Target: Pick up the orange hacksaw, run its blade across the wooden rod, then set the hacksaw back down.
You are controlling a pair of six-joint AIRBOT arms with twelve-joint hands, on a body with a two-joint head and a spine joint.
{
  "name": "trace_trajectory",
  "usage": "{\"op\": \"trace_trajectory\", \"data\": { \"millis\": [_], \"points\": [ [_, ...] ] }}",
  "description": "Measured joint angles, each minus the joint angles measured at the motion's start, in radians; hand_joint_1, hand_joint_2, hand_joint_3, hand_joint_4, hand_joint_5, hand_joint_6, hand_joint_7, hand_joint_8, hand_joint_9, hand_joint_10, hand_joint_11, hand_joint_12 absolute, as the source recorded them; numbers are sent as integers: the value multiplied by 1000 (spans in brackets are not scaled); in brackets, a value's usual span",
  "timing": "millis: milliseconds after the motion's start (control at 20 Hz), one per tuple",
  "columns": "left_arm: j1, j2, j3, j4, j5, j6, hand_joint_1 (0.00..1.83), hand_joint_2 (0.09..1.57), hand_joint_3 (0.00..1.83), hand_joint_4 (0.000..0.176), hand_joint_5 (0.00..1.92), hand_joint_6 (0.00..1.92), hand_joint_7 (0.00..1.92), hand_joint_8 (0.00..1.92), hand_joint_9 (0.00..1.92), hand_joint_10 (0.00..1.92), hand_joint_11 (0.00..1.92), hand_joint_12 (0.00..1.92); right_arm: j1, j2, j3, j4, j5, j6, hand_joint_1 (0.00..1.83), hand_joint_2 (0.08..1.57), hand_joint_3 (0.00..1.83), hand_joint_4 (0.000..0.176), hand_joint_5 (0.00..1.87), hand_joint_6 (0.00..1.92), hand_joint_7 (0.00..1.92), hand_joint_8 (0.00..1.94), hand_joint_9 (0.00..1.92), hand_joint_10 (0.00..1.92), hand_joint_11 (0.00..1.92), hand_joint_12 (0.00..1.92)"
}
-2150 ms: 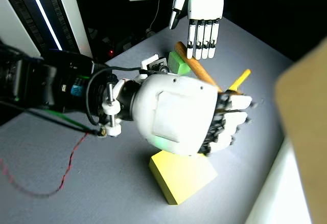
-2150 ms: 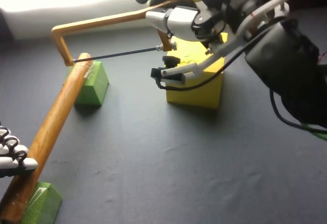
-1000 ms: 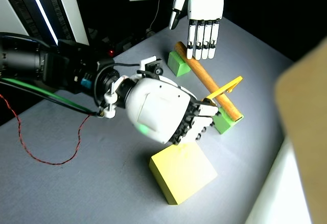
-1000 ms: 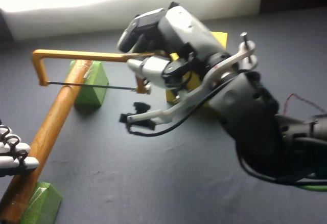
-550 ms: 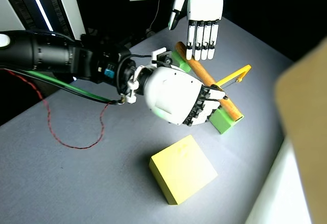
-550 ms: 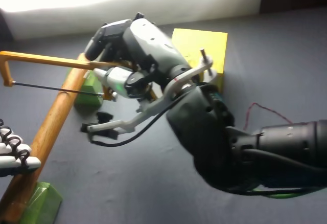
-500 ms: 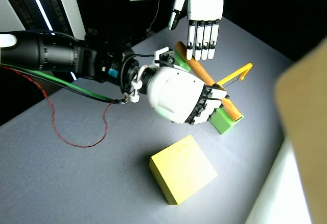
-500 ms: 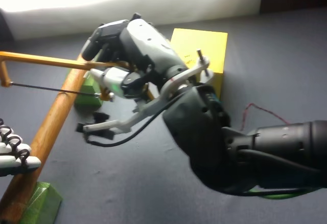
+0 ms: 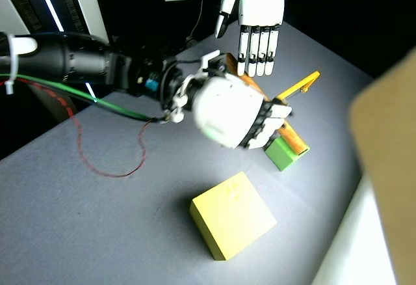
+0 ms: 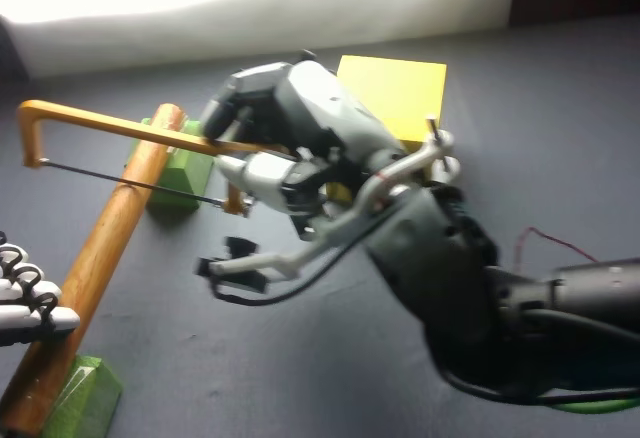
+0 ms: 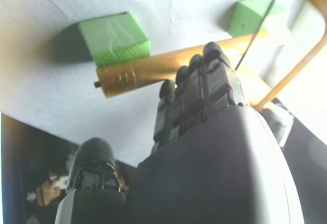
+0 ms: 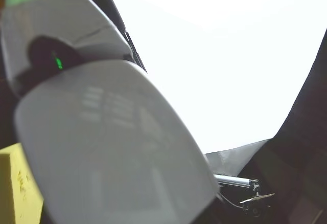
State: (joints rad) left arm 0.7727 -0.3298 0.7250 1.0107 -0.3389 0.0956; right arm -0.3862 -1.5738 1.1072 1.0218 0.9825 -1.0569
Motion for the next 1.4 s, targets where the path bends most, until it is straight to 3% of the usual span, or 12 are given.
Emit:
{"op": "trace_trajectory", "data": {
  "millis": [100, 350, 750, 850, 1050, 1250, 1400],
  "points": [
    [-3, -5, 1, 0, -1, 0, 0, 1307, 1, 0, 95, 0, 61, 0, 29, 1, 0, 114, -3, 63, -37, 2, -29, -16, 1373, 1117, 0, 0, 875, 945, 961, 1032, 1004, 1192, 901, 1145],
    [-6, -5, 3, 0, 4, 0, 0, 1303, 0, 0, 93, 2, 79, 4, 53, 4, 0, 123, -18, 206, -135, -6, -70, -24, 1372, 1136, 0, 0, 831, 1032, 932, 1052, 947, 1249, 878, 1158],
    [-7, -5, 3, -1, 5, 0, 23, 1298, 0, 0, 111, 4, 89, 3, 65, 4, 0, 153, -28, 440, -304, -49, -116, -36, 1372, 1134, 0, 0, 844, 995, 923, 1088, 954, 1228, 893, 1129],
    [-7, -5, 3, 0, 5, 0, 0, 1307, 2, 0, 86, 1, 67, 1, 44, 1, 0, 120, -47, 465, -323, -56, -110, 0, 1372, 1134, 0, 0, 841, 1001, 932, 1077, 948, 1232, 877, 1130],
    [-7, -5, 3, 0, 5, 0, 0, 1308, 1, 0, 81, 0, 63, 3, 36, 2, 0, 110, -199, 473, -368, -43, -49, 115, 1371, 1137, 0, 0, 816, 1036, 933, 1066, 952, 1232, 882, 1136],
    [-9, -16, 26, 1, -24, 0, 29, 1303, 0, 0, 93, 3, 73, 0, 46, 2, 0, 132, -304, 454, -372, -53, 100, 204, 1369, 1147, 1, 0, 800, 1056, 898, 1128, 945, 1243, 890, 1136],
    [-31, -16, 51, 3, -89, 0, 11, 1301, 0, 0, 111, 2, 90, 1, 66, 3, 0, 199, -347, 435, -372, -50, 120, 216, 1377, 1120, 0, 0, 857, 998, 953, 1026, 992, 1164, 923, 1086]
  ]
}}
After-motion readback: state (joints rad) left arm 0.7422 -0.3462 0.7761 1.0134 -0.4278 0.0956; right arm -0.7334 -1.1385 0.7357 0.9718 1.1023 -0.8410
